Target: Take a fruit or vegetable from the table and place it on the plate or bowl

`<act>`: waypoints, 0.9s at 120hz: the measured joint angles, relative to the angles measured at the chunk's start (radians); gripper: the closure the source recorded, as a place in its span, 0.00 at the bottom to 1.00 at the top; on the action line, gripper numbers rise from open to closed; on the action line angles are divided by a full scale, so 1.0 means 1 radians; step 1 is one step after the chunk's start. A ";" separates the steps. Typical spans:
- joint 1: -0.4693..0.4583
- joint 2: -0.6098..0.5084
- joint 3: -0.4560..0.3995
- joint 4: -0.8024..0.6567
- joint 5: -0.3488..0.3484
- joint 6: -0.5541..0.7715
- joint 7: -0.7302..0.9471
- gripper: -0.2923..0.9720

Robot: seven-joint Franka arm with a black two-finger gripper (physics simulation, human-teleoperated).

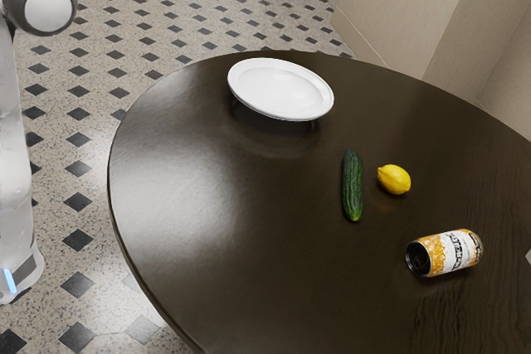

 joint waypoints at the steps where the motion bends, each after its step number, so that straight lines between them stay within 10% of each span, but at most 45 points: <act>1: 0.007 0.010 -0.001 -0.001 0.000 -0.007 0.001 0.25; 17: -0.005 0.201 -0.003 -0.007 -0.062 -0.037 0.009 0.25; 41: -0.102 0.202 -0.068 -0.003 -0.126 -0.040 0.024 0.25; 75: -0.471 0.169 -0.082 0.010 0.013 -0.041 0.021 0.25; 108: -0.468 0.191 -0.069 -0.009 0.056 -0.041 -0.001 0.25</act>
